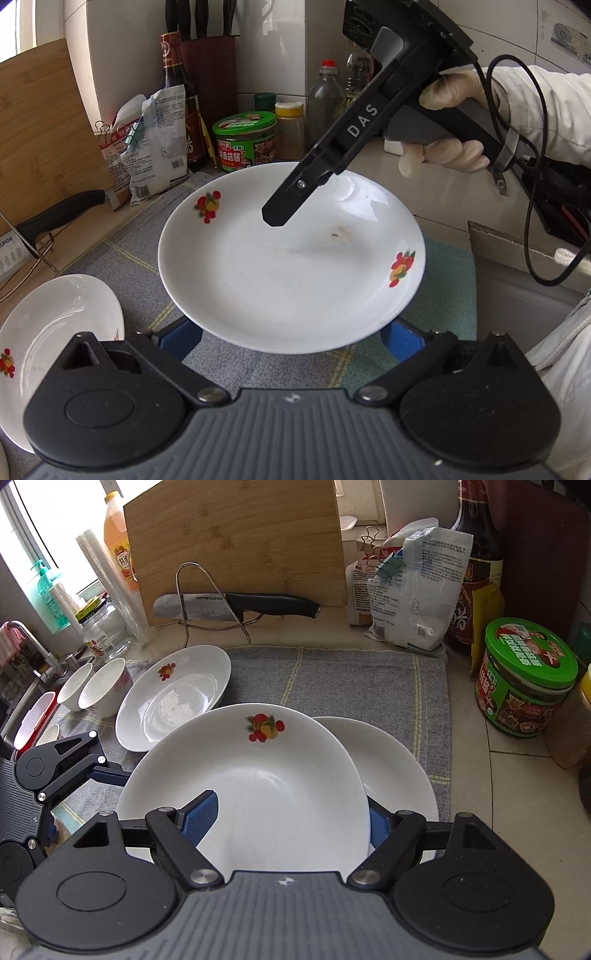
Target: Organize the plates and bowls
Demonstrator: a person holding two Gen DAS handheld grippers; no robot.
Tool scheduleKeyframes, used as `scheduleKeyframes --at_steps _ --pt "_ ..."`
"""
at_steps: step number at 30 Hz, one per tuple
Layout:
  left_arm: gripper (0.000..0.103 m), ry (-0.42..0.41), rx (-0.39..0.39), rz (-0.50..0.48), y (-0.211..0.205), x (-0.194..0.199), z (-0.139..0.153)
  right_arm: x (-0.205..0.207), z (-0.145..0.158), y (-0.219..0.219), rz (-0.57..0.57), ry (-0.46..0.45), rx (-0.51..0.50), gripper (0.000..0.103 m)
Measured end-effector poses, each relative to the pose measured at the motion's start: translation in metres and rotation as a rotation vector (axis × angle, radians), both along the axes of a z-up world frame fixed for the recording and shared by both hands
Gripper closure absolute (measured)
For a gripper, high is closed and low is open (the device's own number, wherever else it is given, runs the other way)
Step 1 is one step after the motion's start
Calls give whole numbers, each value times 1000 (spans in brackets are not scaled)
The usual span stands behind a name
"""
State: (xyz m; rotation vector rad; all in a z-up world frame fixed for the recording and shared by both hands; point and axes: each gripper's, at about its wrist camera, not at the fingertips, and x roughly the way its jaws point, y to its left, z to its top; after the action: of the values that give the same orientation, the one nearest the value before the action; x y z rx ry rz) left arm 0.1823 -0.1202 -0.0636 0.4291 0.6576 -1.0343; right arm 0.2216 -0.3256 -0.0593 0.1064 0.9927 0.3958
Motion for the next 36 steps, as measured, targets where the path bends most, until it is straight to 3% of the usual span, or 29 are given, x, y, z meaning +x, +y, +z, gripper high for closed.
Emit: scheduleKeyframes --at_steps 21,36 --pt "1 41 28 -33 -35 21 -21 12 -24 -36 -49 35 -7 18" --pt "1 -25 107 -55 -45 24 -24 10 -23 -44 -70 34 17 18"
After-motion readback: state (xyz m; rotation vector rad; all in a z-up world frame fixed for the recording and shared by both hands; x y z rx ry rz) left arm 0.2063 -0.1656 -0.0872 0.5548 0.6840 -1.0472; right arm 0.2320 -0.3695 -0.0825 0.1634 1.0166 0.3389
